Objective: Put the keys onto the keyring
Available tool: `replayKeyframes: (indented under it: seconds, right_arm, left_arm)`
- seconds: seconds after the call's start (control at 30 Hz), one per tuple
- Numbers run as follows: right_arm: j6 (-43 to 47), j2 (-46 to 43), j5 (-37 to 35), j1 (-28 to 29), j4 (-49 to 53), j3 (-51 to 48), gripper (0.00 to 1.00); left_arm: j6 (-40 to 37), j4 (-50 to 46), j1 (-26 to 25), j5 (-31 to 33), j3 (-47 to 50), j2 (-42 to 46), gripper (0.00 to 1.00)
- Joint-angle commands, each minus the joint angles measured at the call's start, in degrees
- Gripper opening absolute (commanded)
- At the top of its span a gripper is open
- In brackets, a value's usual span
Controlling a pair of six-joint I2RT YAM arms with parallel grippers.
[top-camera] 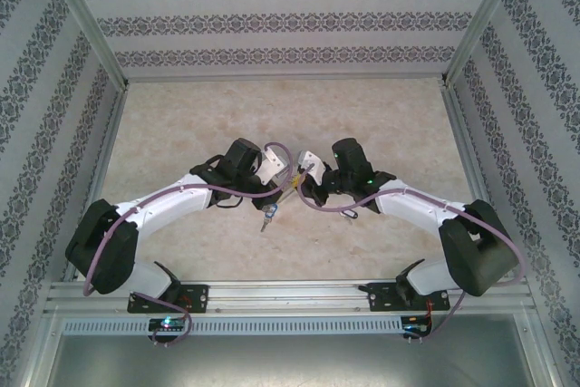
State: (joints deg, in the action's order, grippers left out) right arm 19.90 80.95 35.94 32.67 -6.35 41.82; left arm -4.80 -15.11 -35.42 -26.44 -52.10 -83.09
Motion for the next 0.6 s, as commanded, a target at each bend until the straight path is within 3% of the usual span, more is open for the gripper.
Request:
replayKeyframes:
  seconds: [0.0, 0.17, 0.4, 0.57]
  right_arm:
    - [7.10, 0.65, 2.41, 3.33, -1.05, -0.87, 0.00]
    - [9.82, -1.19, -0.96, 4.12, -5.95, -3.71, 0.00]
    - [13.03, -2.41, -2.49, 3.18, -18.00, -8.62, 0.00]
    - [14.90, -0.72, -2.58, 2.30, -23.14, -9.87, 0.00]
  left_arm:
    - [2.53, 2.72, 0.35, -1.08, -0.15, 1.25, 0.07]
    - [5.81, 2.99, 0.61, -1.14, -0.64, 1.58, 0.09]
    - [13.55, 8.23, 0.70, -11.69, -2.38, 0.61, 0.29]
    - [14.03, 4.81, 1.39, -18.01, -6.51, 0.88, 0.46]
